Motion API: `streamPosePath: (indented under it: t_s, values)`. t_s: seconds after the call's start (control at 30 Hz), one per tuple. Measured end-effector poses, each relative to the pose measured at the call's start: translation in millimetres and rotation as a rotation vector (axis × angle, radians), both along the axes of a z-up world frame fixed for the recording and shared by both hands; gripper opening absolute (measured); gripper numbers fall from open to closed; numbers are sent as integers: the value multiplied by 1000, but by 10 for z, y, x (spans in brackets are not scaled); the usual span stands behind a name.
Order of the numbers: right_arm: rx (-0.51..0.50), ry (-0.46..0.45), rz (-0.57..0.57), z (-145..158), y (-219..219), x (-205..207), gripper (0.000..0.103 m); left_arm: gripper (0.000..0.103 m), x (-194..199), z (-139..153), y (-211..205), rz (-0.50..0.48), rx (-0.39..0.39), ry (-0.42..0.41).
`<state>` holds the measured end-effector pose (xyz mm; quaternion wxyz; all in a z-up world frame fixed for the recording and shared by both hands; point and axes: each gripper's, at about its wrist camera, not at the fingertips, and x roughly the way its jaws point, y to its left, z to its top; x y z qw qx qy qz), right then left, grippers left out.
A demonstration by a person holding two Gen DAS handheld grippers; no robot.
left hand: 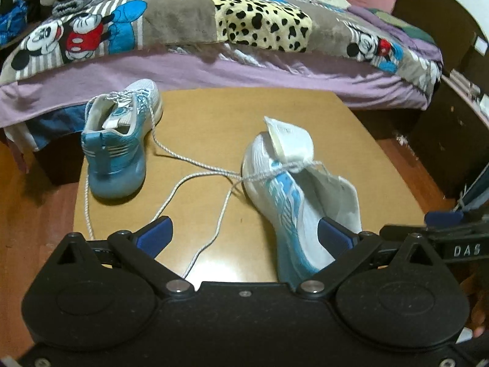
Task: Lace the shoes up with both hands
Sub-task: 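Move both tools toward the sneaker with the white tongue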
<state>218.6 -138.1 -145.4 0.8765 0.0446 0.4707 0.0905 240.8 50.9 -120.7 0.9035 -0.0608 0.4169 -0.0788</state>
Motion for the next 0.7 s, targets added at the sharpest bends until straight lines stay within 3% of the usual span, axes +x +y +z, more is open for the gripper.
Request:
streamPosePath:
  t_s: [0.1, 0.43, 0.57, 0.7]
  values:
    - [20, 1, -5, -66, -21, 87, 103, 102, 98, -41, 21, -1, -9, -17]
    - [74, -10, 2, -262, -121, 328, 103, 102, 380, -270, 8, -27, -65, 39]
    - [86, -28, 28, -302, -140, 440, 103, 102, 474, -327, -21, -47, -16, 29]
    - [91, -35, 51, -310, -159, 564, 103, 102, 607, -382, -2, -38, -27, 26]
